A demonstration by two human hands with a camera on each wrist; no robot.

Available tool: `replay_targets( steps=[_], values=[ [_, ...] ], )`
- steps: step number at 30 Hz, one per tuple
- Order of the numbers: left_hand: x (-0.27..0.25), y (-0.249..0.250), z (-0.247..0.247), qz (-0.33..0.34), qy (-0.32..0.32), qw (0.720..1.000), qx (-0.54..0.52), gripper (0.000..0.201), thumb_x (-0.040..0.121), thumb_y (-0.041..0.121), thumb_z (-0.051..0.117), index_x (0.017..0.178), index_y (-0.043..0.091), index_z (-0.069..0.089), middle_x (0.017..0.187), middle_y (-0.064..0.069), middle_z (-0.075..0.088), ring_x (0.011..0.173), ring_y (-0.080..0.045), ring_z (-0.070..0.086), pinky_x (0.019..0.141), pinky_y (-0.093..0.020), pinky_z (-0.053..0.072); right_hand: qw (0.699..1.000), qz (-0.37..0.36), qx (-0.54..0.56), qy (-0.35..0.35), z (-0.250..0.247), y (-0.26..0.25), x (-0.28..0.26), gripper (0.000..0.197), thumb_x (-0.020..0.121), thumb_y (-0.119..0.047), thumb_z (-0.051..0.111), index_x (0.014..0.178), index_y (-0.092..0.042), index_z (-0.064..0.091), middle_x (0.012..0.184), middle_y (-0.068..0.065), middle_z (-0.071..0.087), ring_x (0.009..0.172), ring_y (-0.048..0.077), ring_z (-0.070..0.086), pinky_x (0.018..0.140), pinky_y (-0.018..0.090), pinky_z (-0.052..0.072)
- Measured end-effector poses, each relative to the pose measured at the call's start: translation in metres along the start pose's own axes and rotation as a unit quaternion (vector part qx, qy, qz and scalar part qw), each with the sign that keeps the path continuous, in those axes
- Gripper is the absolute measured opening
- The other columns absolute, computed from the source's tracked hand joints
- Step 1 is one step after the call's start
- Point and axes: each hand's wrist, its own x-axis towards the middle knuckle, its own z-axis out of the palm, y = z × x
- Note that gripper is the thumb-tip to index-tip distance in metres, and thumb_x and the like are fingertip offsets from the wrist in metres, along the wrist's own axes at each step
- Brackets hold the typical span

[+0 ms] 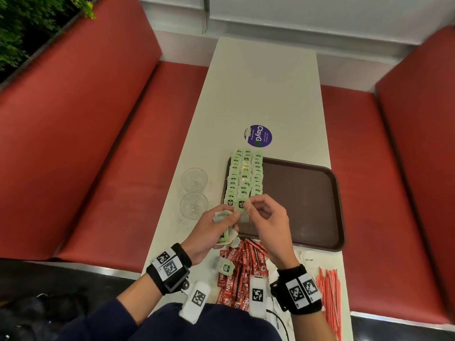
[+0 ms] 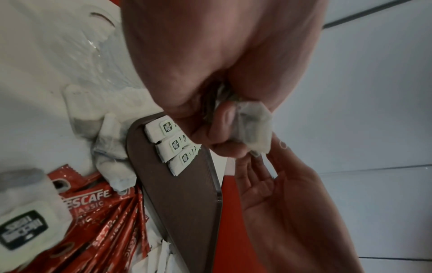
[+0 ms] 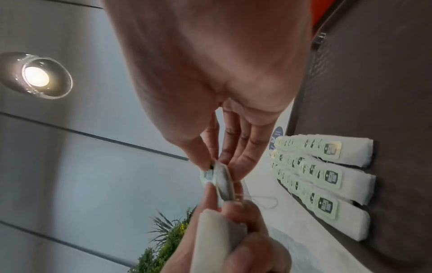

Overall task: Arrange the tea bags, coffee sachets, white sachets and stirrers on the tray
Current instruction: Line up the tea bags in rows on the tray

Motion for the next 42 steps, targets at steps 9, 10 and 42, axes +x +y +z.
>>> replay_targets(
  steps=[9,10,42],
  values=[
    [0.005,-0.003,0.005,0.008,0.039,0.995,0.093,0.017,0.104,0.04,0.072,0.111,0.025,0.072,0.085,-0.004,0.075,0.069,-0.011,0.065,0.051,-0.021,0.045,0.999,0.045,-0.004,-0.013,-0.025,0.017,0.015,0.007,0.1,-0.029,0.08,0.105,-0.024,0.079,0.098,0.003,0.082,0.088,0.022,0.077,0.081,0.041,0.064],
    [0.005,-0.003,0.004,0.001,0.045,0.995,0.086,0.016,0.104,0.041,0.071,0.11,0.026,0.072,0.085,-0.003,0.074,0.07,-0.012,0.064,0.05,-0.021,0.043,0.999,0.045,-0.019,0.008,-0.031,0.023,0.021,0.006,0.101,-0.029,0.079,0.106,-0.026,0.078,0.099,0.001,0.082,0.09,0.022,0.078,0.083,0.043,0.065],
    [-0.006,0.001,-0.022,-0.05,0.087,0.992,-0.08,0.03,0.11,0.035,0.06,0.12,0.007,0.065,0.095,-0.006,0.067,0.071,-0.018,0.062,0.049,-0.022,0.034,0.973,-0.085,-0.2,-0.072,0.0,0.023,0.018,0.012,0.103,-0.031,0.074,0.114,-0.031,0.069,0.111,-0.015,0.07,0.095,0.006,0.069,0.076,0.021,0.058]
  ],
)
